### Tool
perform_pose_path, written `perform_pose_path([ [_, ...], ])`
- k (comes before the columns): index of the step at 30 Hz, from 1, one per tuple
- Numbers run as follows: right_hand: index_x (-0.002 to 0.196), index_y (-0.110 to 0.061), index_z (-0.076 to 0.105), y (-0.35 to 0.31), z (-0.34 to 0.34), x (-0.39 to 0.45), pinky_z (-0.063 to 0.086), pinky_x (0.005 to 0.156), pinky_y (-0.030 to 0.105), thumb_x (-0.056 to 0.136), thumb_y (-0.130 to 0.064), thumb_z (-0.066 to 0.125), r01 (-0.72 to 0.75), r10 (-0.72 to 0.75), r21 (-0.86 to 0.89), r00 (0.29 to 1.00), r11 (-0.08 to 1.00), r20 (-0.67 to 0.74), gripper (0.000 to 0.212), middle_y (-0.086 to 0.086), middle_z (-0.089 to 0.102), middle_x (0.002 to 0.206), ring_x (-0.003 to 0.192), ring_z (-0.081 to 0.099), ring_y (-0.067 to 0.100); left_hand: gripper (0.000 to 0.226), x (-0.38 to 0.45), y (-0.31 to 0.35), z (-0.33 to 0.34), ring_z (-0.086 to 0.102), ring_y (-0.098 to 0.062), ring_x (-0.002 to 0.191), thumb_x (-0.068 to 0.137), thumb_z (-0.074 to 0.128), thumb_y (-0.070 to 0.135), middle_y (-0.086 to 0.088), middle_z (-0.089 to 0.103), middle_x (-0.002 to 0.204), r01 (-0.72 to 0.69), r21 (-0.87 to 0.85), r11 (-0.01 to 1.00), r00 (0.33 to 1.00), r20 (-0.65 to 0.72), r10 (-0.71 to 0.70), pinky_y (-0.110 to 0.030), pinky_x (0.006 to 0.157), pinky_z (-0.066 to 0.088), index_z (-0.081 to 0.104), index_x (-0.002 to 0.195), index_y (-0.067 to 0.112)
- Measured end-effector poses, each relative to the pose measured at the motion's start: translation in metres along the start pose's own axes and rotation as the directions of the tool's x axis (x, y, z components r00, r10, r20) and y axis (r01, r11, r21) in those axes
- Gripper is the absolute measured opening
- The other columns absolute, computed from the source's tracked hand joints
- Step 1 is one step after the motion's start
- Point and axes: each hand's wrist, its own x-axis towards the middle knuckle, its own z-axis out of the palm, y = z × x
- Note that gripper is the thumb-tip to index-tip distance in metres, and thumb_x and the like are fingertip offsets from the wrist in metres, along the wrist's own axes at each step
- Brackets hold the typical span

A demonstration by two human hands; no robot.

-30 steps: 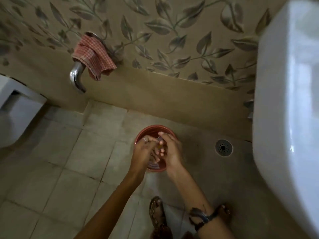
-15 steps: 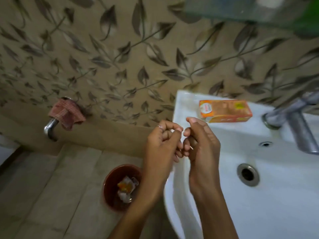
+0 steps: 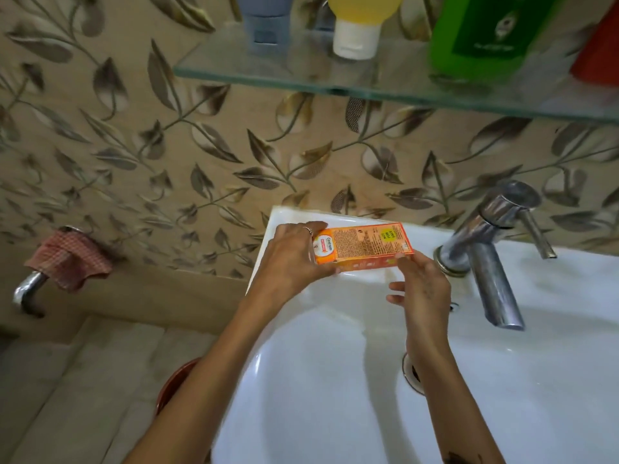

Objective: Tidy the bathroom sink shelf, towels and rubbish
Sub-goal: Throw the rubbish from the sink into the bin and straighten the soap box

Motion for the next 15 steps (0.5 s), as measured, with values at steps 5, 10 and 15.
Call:
perform_pose_path([
  [5,0.101,-0.024,0.064,-0.009,-0.006,-0.014,0.046,0.053,0.021,0.089,-0.025,0.06,0.003,-0.004,0.06,1.0,0.998,0.009,0.012,0.008,0.065,0.109,0.067,0.058,0.01,0.064,-0.026,-0.002,-0.008,0.039,-0.012,0.113,0.066,0.08,0.024,0.003,0.059,0.12,-0.036,-0.097,0.995,0.993,-0.118,0.025,-0.023,0.091,0.035,0.054,0.124,0.02],
  [10,0.086,-0.027,0.061,-0.027,0.003,-0.071,0.05,0.048,0.017,0.08,-0.025,0.07,0.047,-0.056,0.143,0.996,0.989,0.064,0.01,-0.005,0.07,0.086,0.057,0.06,0.001,0.057,-0.074,-0.018,-0.047,0.032,0.004,0.102,0.063,0.074,0.03,0.03,0.049,0.104,-0.103,-0.193,0.976,0.981,-0.181,0.068,0.006,0.082,0.023,0.052,0.115,0.035],
  [15,0.082,-0.031,0.058,-0.03,0.041,-0.142,0.053,0.055,0.024,0.074,-0.027,0.074,0.086,-0.098,0.093,0.986,0.992,0.138,0.018,-0.003,0.069,0.084,0.068,0.06,0.01,0.053,-0.12,-0.066,-0.094,0.038,0.0,0.105,0.063,0.06,0.044,0.027,0.048,0.11,-0.127,-0.067,0.99,0.959,-0.264,0.105,0.004,0.088,0.024,0.046,0.113,0.036],
])
